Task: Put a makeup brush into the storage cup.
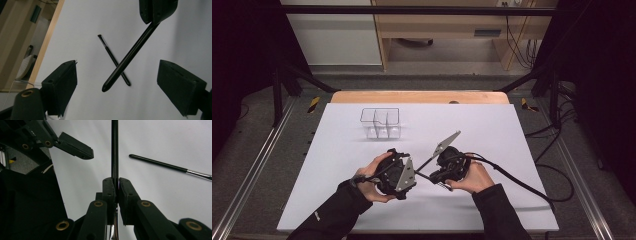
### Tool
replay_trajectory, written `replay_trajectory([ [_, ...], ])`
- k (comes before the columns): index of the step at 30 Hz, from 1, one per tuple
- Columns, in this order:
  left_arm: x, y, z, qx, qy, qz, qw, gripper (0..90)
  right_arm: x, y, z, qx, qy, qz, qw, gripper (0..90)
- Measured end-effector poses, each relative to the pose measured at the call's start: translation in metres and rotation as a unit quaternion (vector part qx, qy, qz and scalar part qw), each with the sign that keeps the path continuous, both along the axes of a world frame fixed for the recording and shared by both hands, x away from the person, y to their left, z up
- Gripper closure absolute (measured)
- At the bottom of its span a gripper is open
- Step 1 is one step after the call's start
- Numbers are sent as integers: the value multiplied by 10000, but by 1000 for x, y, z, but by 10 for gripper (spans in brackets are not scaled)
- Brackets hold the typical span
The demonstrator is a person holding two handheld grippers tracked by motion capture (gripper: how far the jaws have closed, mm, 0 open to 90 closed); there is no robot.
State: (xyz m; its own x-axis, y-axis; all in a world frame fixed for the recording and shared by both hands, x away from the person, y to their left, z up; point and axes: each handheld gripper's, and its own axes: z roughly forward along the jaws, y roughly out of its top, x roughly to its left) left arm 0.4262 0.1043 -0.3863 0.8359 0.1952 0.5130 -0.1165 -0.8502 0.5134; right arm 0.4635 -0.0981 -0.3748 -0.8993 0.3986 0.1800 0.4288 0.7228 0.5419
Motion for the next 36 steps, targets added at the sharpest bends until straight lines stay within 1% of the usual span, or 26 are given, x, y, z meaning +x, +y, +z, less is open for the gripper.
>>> replay_trajectory([
  [2,-1,-1,0,34,-16,-110,9999,176,0,0,0,1,3,12,10000,844],
  [5,-2,-2,-2,156,-101,-223,9996,196,0,1,-2,-18,32,25,10000,844],
  [7,-3,-4,-3,278,-165,-285,9991,210,0,2,-2,-23,53,40,10000,844],
  [12,-5,-7,-6,453,-272,-465,9975,243,0,3,-4,-38,97,78,9999,844],
  [18,-7,-10,-7,605,-422,-609,9954,282,-1,4,-5,-30,151,133,9998,844],
  [21,-7,-11,-8,618,-444,-672,9948,306,-1,5,-6,-21,180,140,9997,844],
  [26,-7,-12,-9,765,-579,-741,9926,363,-1,6,-8,-14,208,175,9996,844],
  [30,-7,-13,-10,842,-593,-814,9913,419,-1,7,-9,-13,256,177,9995,844],
  [34,-8,-14,-12,923,-684,-877,9895,466,-2,7,-10,-4,266,203,9994,844],
  [36,-9,-14,-12,976,-731,-928,9882,491,-2,7,-10,-1,271,209,9994,844],
])
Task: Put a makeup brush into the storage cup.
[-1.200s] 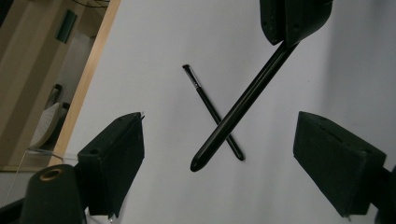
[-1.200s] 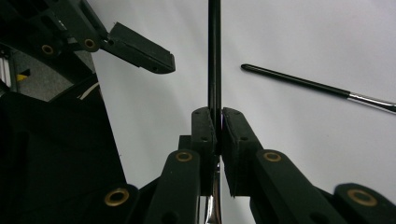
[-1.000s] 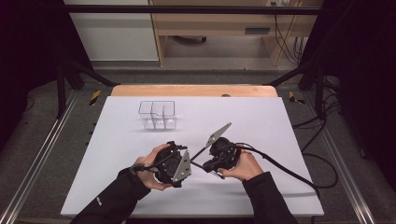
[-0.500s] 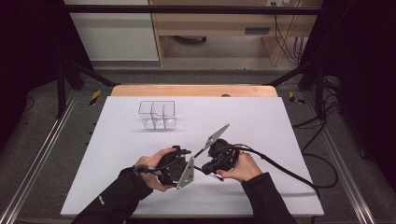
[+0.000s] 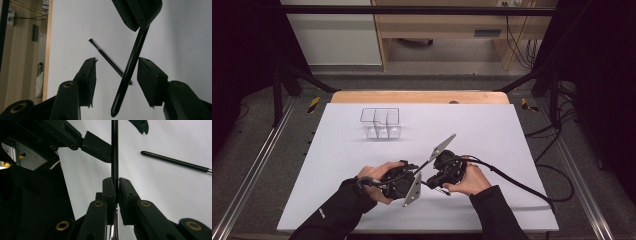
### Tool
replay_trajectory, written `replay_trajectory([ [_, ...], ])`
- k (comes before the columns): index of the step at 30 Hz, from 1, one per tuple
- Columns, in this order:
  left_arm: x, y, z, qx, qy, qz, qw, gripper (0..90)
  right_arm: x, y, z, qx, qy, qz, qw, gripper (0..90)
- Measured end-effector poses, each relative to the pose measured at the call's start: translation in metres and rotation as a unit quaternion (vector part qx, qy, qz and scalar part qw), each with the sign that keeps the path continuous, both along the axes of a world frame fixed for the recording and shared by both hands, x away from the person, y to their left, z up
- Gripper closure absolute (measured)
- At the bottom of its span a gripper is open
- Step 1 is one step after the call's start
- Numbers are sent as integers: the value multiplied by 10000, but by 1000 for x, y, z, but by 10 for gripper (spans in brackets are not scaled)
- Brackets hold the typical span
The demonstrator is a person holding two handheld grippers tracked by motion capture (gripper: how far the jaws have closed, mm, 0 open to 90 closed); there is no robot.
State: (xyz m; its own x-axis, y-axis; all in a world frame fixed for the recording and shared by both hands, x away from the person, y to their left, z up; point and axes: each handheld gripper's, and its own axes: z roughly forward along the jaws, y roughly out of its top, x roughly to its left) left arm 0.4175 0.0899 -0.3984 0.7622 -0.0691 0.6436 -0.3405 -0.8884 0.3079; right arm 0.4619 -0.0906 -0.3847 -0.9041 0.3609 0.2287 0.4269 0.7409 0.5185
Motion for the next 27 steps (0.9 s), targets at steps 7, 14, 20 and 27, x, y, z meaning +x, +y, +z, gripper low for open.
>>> replay_trajectory([
  [7,-3,-3,-3,216,-130,-159,9996,594,0,0,-1,-18,26,40,10000,843],
  [14,-5,-6,-7,400,-222,-312,9985,678,0,0,0,-10,36,48,10000,844],
  [20,-6,-6,-7,467,-259,-396,9978,748,-1,0,0,-14,51,52,10000,844],
  [27,-7,-6,-8,578,-243,-488,9968,798,-1,0,0,6,41,85,10000,843],
])
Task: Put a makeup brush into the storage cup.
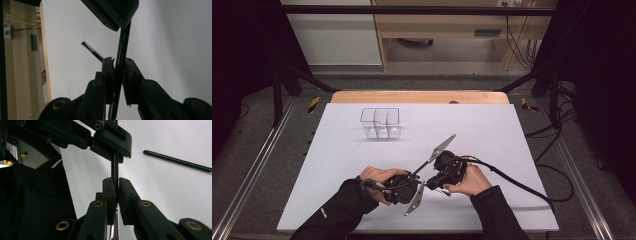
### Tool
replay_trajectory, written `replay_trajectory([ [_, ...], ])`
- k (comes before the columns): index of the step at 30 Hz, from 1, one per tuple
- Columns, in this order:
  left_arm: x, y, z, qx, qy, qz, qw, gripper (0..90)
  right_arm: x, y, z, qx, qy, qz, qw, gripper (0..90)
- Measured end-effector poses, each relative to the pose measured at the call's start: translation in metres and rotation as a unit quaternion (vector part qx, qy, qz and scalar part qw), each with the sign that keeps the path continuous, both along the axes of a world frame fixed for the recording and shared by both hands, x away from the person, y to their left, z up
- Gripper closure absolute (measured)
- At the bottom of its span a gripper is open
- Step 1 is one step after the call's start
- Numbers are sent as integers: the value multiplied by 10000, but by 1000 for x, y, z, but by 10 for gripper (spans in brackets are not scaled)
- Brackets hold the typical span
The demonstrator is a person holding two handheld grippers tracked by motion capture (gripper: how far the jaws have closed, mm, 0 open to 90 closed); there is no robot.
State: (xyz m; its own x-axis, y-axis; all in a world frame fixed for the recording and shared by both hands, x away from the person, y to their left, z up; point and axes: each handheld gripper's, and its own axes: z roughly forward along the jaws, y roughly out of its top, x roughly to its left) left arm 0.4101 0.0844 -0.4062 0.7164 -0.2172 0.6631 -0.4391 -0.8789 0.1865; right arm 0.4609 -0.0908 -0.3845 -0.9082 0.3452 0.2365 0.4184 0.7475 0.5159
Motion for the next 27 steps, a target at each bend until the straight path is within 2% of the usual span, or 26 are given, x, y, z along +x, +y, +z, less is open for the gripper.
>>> replay_trajectory([
  [7,-1,0,-1,99,44,-61,9999,826,-1,-1,1,17,-22,4,10000,842],
  [15,0,1,0,32,151,1,9999,828,-1,-1,1,44,-86,28,9999,834],
  [21,5,9,1,-161,368,299,9987,828,-2,-10,8,238,-467,-204,9984,750],
  [22,6,11,1,-207,411,350,9983,828,-2,-13,10,275,-614,-293,9973,727],
  [24,7,14,1,-316,526,475,9970,828,-2,-18,14,393,-742,-436,9955,679],
  [27,9,18,0,-370,596,606,9957,828,-2,-28,20,661,-1042,-720,9897,592],
])
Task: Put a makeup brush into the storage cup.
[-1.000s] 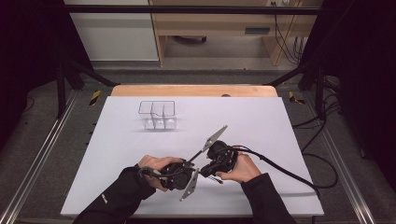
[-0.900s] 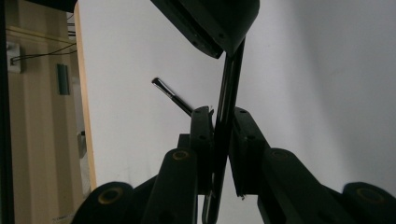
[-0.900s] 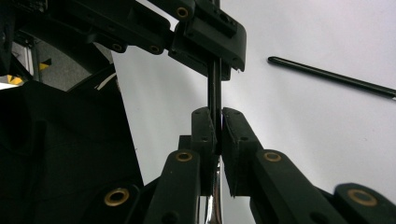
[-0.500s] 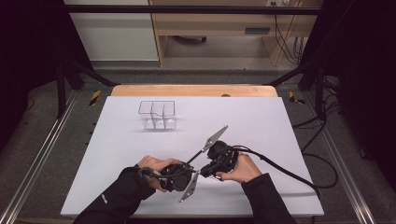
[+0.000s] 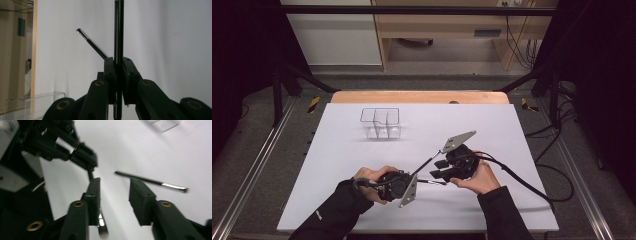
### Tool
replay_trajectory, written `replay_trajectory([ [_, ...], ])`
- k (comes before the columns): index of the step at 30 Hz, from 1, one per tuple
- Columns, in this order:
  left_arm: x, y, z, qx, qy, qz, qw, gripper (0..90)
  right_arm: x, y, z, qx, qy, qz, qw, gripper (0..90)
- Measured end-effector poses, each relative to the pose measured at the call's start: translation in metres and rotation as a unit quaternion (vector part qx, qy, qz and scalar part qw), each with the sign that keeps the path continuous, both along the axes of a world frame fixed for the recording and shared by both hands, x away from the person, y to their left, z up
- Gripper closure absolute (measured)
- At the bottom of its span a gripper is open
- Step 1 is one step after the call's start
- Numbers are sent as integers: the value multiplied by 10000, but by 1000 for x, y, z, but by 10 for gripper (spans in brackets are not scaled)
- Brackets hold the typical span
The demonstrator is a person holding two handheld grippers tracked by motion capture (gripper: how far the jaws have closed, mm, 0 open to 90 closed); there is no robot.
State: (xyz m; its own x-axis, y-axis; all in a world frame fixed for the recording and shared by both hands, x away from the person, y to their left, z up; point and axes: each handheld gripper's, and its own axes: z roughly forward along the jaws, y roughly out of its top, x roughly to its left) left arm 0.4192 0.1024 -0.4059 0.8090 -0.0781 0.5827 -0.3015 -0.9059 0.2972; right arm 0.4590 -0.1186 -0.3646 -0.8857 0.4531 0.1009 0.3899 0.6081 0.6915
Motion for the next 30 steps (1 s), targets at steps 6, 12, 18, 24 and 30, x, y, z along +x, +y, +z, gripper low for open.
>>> replay_trajectory([
  [6,3,7,0,-318,253,322,9987,827,-4,-14,8,311,-540,-454,9970,429],
  [12,5,15,-2,-599,491,688,9946,828,-7,-24,11,545,-807,-826,9918,307],
  [18,7,24,-6,-1066,709,1048,9862,827,-9,-30,9,632,-936,-1096,9875,203],
  [24,8,31,-9,-1564,850,1418,9737,828,-14,-34,7,759,-1003,-1285,9837,153],
  [30,8,37,-10,-2049,1007,1716,9583,828,-19,-38,4,849,-1068,-1443,9801,125],
])
